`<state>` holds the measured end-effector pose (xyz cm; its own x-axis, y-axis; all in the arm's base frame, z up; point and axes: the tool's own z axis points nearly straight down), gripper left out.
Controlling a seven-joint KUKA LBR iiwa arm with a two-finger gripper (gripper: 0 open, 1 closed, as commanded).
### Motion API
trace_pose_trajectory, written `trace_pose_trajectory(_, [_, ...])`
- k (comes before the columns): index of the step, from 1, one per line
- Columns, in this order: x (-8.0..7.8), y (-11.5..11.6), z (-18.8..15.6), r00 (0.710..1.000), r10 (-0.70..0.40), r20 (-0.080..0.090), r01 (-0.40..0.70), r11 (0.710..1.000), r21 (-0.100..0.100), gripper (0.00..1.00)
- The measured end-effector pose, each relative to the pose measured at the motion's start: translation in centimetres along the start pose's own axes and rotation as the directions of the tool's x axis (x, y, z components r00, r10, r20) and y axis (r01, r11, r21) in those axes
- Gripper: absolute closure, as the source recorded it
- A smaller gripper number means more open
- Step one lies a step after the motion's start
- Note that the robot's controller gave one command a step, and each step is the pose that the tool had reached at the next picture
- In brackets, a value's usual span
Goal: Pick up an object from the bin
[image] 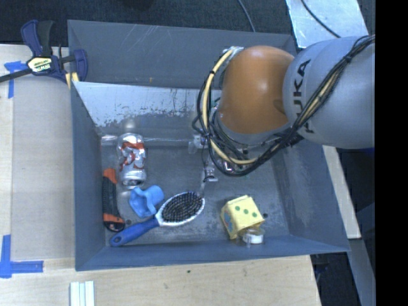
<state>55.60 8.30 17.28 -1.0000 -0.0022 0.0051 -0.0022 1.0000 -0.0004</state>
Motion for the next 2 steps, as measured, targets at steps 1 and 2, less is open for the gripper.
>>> trace_pose_trajectory(1, [-0.2, 0.0, -0.5, 1.0, 0.003, 0.008, -0.003, 1.0, -0.001, 0.0])
trace_pose_trajectory(2, [6.5, 3.1, 3.7, 0.929, -0.371, 0.004, 0.371, 0.929, 0.0, 0.0])
